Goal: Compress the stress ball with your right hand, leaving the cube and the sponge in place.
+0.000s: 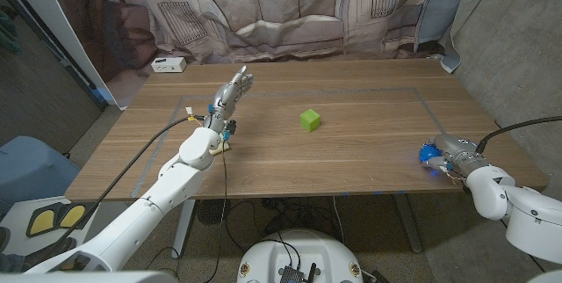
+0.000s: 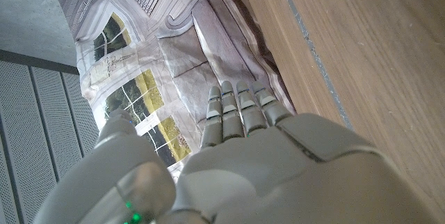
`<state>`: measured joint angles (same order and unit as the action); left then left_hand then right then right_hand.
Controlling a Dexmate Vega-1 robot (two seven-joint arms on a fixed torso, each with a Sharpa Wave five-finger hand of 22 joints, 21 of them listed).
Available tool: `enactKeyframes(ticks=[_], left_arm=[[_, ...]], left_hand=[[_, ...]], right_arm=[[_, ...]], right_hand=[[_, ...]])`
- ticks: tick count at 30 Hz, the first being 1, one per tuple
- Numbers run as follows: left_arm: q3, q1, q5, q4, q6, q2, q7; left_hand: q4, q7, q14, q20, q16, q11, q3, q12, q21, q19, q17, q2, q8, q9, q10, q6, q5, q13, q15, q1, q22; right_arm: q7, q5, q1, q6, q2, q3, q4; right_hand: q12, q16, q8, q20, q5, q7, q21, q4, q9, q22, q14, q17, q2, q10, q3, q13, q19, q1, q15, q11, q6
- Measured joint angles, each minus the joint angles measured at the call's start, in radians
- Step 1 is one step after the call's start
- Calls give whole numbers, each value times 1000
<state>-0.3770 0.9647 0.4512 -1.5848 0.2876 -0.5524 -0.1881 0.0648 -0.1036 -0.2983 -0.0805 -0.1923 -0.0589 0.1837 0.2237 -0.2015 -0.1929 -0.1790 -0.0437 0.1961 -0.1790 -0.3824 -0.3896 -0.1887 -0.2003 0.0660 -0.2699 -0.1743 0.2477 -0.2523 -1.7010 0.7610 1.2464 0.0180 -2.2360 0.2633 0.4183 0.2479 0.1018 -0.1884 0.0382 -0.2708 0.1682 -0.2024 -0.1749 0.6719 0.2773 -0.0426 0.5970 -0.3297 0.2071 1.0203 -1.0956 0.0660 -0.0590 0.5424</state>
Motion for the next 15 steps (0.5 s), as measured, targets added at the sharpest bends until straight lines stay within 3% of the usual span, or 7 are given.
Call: enactKeyframes(ticks=[15], left_arm=[[4,3,0,-1,4,-2,-1]], left_hand=[[0,4,0,0,0,0,0,0,0,0,0,0,0,0,0,-3,0,-2,0,0,0]], right_arm=[[41,-58,-40,-16,-34,-41,-22]], right_hand=[[0,0,0,0,0,-2,0,-10,0,0,2,0,-1,5,10,0,0,-12,-2,5,16]])
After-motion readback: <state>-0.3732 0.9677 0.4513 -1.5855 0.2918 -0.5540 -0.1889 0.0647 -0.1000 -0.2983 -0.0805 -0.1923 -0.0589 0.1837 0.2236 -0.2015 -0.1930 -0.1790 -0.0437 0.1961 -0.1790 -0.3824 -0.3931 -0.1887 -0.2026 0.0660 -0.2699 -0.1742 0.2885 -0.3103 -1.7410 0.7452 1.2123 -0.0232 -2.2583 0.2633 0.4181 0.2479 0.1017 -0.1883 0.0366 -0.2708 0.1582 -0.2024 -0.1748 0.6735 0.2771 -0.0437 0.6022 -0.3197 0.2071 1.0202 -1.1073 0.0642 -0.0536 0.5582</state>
